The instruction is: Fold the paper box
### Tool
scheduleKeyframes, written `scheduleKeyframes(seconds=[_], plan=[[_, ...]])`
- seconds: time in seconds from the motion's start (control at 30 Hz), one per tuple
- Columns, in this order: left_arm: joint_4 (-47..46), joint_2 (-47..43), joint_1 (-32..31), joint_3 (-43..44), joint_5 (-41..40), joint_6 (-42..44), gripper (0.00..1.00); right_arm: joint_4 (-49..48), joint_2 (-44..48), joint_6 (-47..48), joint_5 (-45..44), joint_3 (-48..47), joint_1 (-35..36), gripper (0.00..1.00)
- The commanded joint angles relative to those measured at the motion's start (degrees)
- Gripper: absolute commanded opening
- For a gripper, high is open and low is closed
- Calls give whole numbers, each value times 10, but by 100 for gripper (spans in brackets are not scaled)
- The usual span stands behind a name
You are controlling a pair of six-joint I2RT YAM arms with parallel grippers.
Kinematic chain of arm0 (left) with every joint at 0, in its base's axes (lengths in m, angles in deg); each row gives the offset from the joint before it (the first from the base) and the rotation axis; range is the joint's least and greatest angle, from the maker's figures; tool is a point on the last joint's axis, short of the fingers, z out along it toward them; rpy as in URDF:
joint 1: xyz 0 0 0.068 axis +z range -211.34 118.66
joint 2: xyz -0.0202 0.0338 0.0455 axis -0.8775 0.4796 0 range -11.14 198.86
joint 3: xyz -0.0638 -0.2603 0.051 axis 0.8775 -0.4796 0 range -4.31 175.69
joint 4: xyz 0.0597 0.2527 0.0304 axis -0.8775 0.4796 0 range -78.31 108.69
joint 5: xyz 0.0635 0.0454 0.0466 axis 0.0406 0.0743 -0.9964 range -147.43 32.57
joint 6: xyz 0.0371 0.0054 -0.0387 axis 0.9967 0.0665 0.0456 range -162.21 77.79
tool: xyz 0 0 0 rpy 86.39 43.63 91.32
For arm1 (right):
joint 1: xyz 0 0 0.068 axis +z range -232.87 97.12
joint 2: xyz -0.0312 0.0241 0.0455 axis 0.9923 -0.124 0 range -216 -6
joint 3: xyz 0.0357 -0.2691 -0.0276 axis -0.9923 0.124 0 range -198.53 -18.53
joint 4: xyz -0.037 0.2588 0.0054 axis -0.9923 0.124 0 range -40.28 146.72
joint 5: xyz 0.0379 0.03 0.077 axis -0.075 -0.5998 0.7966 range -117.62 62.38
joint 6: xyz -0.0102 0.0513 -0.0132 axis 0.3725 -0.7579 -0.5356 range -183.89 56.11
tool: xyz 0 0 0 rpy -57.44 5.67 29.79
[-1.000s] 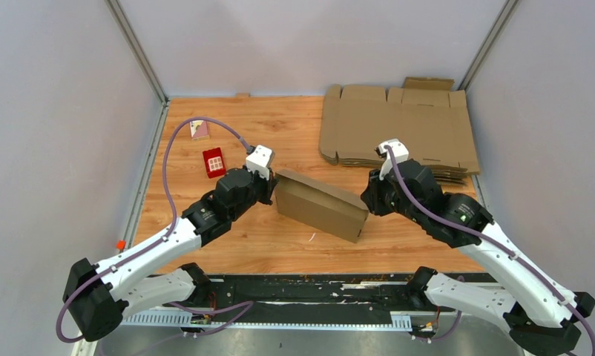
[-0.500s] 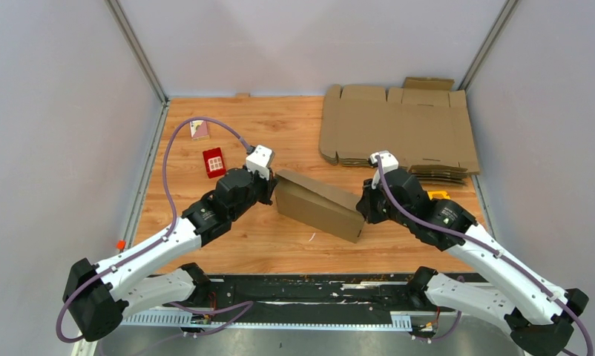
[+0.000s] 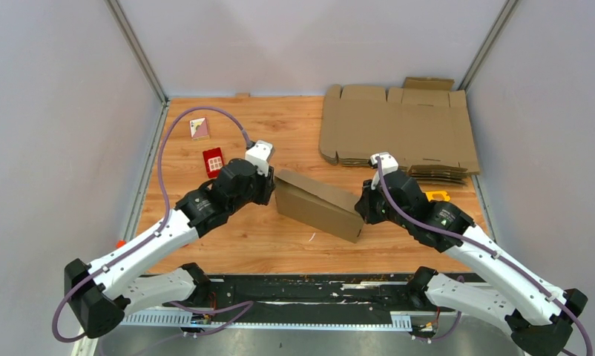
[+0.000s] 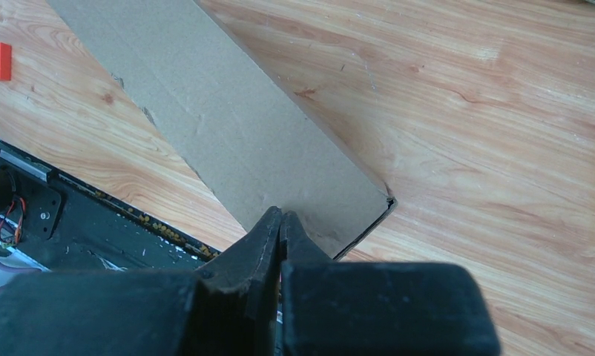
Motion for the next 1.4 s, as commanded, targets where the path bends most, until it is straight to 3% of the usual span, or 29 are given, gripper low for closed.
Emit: scheduleKeyframes(seconds=[0.0,0.13,0.23,0.27,0.53,1.07,1.37], plan=[[88,-26,-3,65,-14,-18,35,28,-13,-10,9,21,2,2],[91,-37,-3,100,-23,-11,33,27,-14,-10,11,19,2,2],[65,-31,-3,118,-8,1,3,27,-14,-9,13,17,2,2],[55,-21,-3,129,0,5,0,28,-15,-9,13,17,2,1],[-12,49,-3,138,9,27,0,26,-15,-15,18,21,2,0],[-115,28,-3,-80,-4,-15,0,19,-16,-16,23,25,2,0],[-52,-5,-3,12,-24,21,0,20,-17,-17,26,24,2,0]])
